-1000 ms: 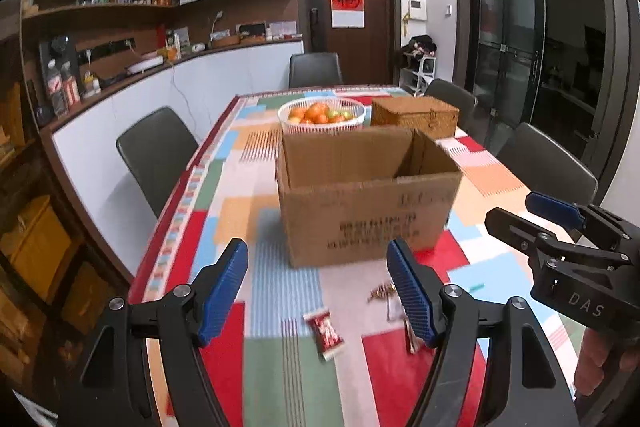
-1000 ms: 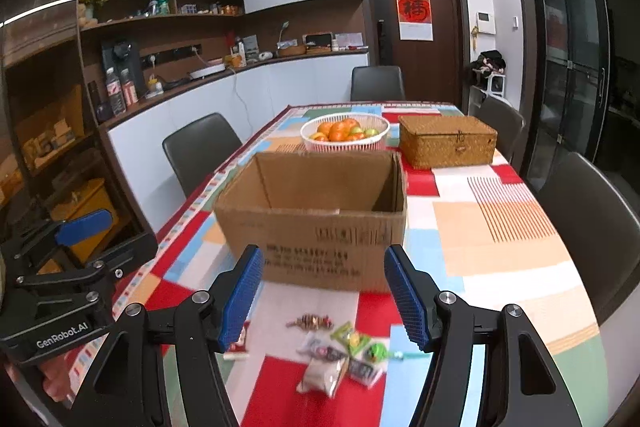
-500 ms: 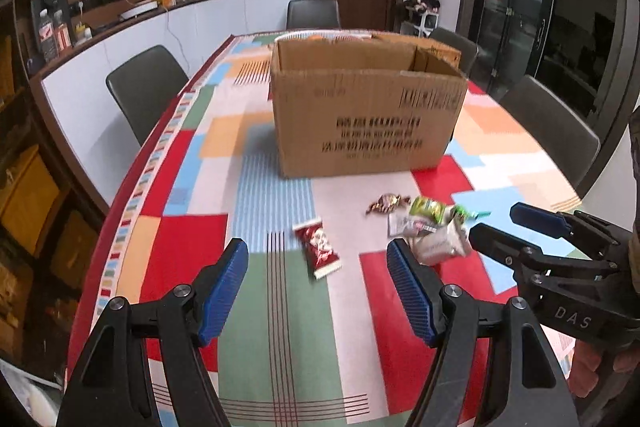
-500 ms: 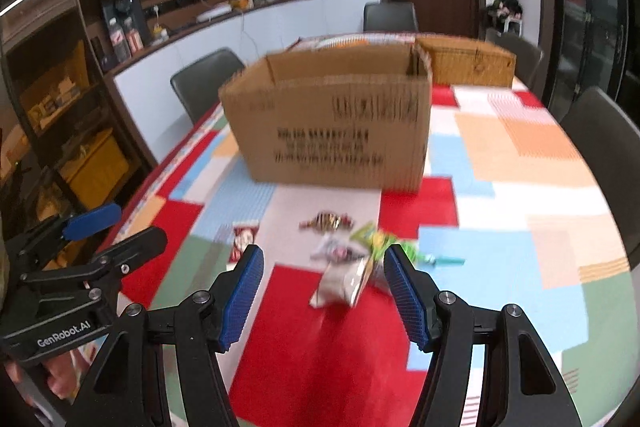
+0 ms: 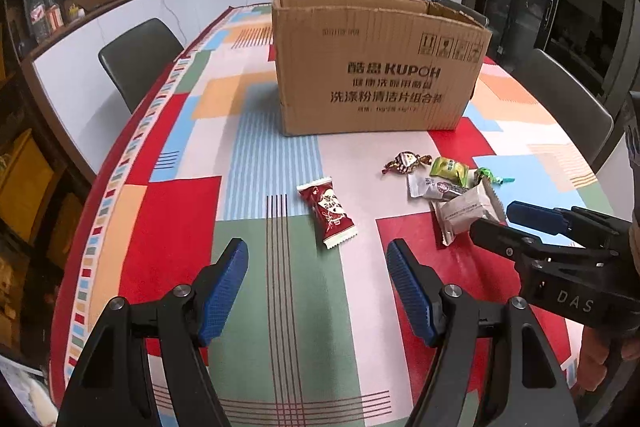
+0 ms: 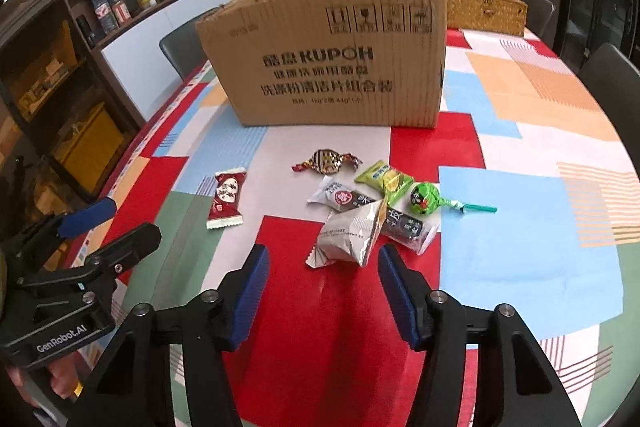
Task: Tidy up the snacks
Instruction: 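Move both open tools back down to the remaining snacks, then grasp the red wrapped snack with the left tool while the right tool grasps the white pastry bag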
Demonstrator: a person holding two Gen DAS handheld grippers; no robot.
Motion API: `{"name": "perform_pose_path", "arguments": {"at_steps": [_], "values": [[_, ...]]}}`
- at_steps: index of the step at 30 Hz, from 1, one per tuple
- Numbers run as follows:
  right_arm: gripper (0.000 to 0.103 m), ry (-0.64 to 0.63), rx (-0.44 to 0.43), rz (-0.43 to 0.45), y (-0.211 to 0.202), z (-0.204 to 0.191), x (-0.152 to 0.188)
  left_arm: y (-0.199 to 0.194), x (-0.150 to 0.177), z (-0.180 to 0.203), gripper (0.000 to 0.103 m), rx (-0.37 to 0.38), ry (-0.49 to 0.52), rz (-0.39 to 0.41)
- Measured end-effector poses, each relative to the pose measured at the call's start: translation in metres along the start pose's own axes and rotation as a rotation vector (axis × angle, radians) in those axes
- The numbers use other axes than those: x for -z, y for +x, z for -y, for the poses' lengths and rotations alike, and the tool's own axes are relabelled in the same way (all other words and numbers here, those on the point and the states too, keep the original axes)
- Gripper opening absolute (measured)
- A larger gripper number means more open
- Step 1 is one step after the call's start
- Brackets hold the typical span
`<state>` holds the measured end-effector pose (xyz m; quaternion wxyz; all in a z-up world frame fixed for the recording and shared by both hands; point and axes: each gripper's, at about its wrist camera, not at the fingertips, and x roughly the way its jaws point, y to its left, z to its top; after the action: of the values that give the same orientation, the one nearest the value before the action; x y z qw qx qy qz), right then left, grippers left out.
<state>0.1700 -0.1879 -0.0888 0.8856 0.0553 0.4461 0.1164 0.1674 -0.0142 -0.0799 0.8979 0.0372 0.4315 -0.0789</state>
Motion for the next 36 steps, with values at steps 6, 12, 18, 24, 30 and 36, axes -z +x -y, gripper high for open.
{"name": "perform_pose_path", "arguments": {"at_steps": [6, 12, 18, 24, 30, 36], "values": [[0.051, 0.025, -0.008, -0.032, 0.016, 0.004, 0.0, 0.019, -0.001, -0.001, 0.071, 0.005, 0.013, -0.031], [0.047, 0.03, -0.01, -0.05, 0.026, 0.004, -0.002, 0.039, -0.012, -0.002, 0.071, 0.017, 0.005, -0.047], [0.046, 0.042, -0.025, -0.061, 0.035, 0.004, -0.006, 0.06, -0.023, -0.001, 0.071, 0.027, -0.012, -0.066], [0.038, 0.051, -0.025, -0.07, 0.045, 0.005, -0.012, 0.079, -0.028, -0.001, 0.067, 0.016, -0.018, -0.089], [0.03, 0.04, -0.026, -0.074, 0.052, 0.0, -0.017, 0.092, -0.03, -0.005, 0.056, 0.016, -0.058, -0.11], [0.028, 0.023, -0.03, -0.067, 0.059, -0.009, -0.025, 0.1, -0.033, -0.009, 0.042, 0.03, -0.078, -0.131]]}}
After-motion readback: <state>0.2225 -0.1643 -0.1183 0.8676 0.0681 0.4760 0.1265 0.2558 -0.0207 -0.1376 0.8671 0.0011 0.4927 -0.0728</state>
